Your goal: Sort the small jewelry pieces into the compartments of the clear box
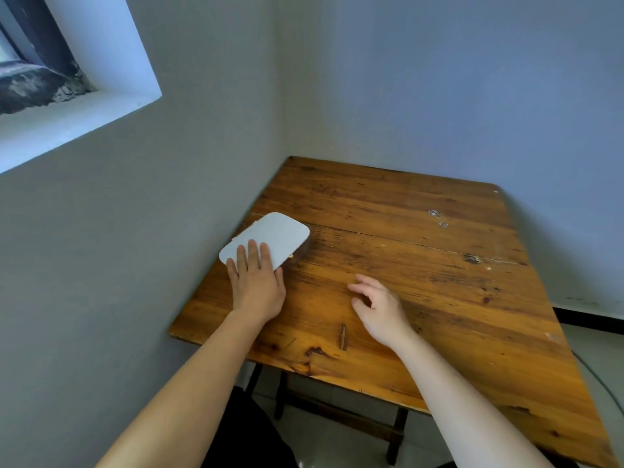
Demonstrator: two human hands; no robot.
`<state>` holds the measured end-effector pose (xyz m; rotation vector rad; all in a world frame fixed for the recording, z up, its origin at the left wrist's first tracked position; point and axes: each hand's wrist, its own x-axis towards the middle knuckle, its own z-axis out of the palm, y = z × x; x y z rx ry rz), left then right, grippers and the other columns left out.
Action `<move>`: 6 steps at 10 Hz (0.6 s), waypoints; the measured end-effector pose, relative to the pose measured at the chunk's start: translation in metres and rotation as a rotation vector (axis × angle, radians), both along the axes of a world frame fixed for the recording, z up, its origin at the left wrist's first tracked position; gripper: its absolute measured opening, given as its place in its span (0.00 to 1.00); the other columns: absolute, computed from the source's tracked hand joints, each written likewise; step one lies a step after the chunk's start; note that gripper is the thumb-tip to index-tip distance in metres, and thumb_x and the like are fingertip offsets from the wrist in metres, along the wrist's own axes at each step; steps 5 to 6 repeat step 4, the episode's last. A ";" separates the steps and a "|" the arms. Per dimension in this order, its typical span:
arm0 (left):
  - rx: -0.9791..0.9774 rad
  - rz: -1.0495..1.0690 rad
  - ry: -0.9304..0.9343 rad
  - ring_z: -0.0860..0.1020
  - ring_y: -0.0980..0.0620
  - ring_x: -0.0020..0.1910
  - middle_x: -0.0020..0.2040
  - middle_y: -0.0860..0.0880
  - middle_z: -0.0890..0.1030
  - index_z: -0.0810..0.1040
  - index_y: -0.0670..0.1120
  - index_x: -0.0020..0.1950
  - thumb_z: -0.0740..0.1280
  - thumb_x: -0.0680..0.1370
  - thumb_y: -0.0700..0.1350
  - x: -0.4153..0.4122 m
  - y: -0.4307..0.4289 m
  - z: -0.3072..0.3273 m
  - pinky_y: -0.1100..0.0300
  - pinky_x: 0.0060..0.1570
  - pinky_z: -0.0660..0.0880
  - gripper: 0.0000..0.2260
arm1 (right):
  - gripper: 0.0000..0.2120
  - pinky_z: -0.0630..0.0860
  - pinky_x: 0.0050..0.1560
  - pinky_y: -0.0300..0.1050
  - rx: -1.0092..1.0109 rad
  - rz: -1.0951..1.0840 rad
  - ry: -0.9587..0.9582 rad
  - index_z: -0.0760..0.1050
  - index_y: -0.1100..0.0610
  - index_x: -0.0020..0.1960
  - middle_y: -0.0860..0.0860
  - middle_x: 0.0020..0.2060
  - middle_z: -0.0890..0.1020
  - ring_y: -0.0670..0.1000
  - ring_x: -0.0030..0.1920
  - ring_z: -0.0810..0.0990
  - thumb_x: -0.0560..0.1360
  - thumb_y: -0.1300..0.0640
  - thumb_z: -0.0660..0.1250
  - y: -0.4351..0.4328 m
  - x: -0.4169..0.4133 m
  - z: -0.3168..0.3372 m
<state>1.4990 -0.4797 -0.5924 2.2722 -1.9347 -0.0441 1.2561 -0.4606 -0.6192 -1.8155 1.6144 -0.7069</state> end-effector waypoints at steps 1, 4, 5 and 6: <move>0.041 0.100 0.004 0.41 0.38 0.79 0.81 0.40 0.43 0.43 0.42 0.80 0.49 0.84 0.52 0.001 -0.013 0.001 0.40 0.74 0.39 0.29 | 0.16 0.56 0.74 0.49 0.002 0.036 0.046 0.77 0.51 0.68 0.47 0.75 0.68 0.51 0.76 0.62 0.81 0.56 0.64 -0.001 0.000 -0.003; 0.041 0.276 0.019 0.40 0.37 0.78 0.81 0.40 0.42 0.41 0.42 0.80 0.51 0.84 0.49 0.001 -0.026 0.004 0.39 0.74 0.38 0.29 | 0.19 0.60 0.74 0.50 0.156 0.076 -0.074 0.75 0.49 0.70 0.47 0.74 0.69 0.51 0.74 0.66 0.79 0.53 0.66 -0.009 -0.007 0.013; 0.041 0.276 0.019 0.40 0.37 0.78 0.81 0.40 0.42 0.41 0.42 0.80 0.51 0.84 0.49 0.001 -0.026 0.004 0.39 0.74 0.38 0.29 | 0.19 0.60 0.74 0.50 0.156 0.076 -0.074 0.75 0.49 0.70 0.47 0.74 0.69 0.51 0.74 0.66 0.79 0.53 0.66 -0.009 -0.007 0.013; 0.041 0.276 0.019 0.40 0.37 0.78 0.81 0.40 0.42 0.41 0.42 0.80 0.51 0.84 0.49 0.001 -0.026 0.004 0.39 0.74 0.38 0.29 | 0.19 0.60 0.74 0.50 0.156 0.076 -0.074 0.75 0.49 0.70 0.47 0.74 0.69 0.51 0.74 0.66 0.79 0.53 0.66 -0.009 -0.007 0.013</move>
